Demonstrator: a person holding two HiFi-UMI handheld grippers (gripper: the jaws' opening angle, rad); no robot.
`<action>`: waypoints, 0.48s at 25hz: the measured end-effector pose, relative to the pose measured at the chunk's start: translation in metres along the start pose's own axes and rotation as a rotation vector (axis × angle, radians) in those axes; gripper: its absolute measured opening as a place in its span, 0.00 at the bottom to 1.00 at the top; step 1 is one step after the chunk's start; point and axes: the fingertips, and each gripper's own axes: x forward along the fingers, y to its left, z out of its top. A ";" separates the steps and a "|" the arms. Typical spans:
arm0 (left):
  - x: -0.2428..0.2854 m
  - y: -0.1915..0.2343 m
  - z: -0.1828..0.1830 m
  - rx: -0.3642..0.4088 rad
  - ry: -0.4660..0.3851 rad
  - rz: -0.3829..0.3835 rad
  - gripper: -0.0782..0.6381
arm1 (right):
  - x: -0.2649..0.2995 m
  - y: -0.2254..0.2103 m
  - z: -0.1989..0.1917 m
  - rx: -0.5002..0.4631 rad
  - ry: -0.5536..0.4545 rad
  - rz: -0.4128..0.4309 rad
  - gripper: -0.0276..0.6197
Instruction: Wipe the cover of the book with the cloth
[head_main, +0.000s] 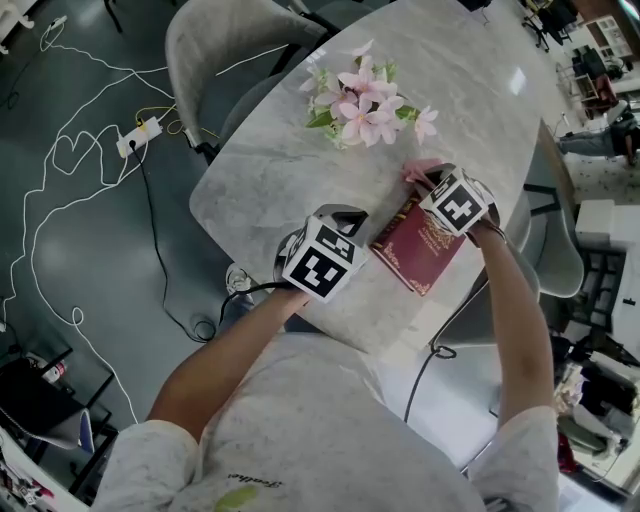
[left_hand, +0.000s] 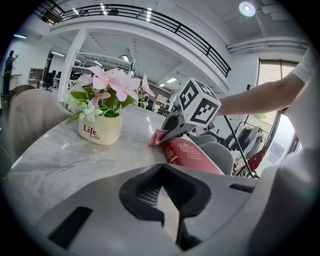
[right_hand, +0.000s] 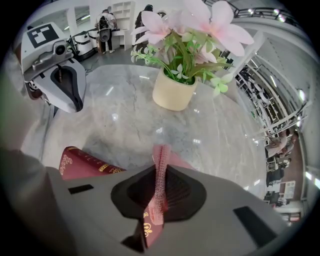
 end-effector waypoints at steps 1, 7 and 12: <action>0.000 0.000 -0.002 -0.006 0.006 0.001 0.12 | 0.000 0.000 0.000 -0.001 0.002 -0.001 0.07; -0.003 0.001 -0.001 -0.006 0.002 0.004 0.12 | 0.000 0.008 0.004 -0.005 -0.009 0.015 0.07; -0.003 0.003 0.000 -0.007 -0.002 0.002 0.12 | -0.001 0.013 0.005 -0.004 -0.007 0.021 0.07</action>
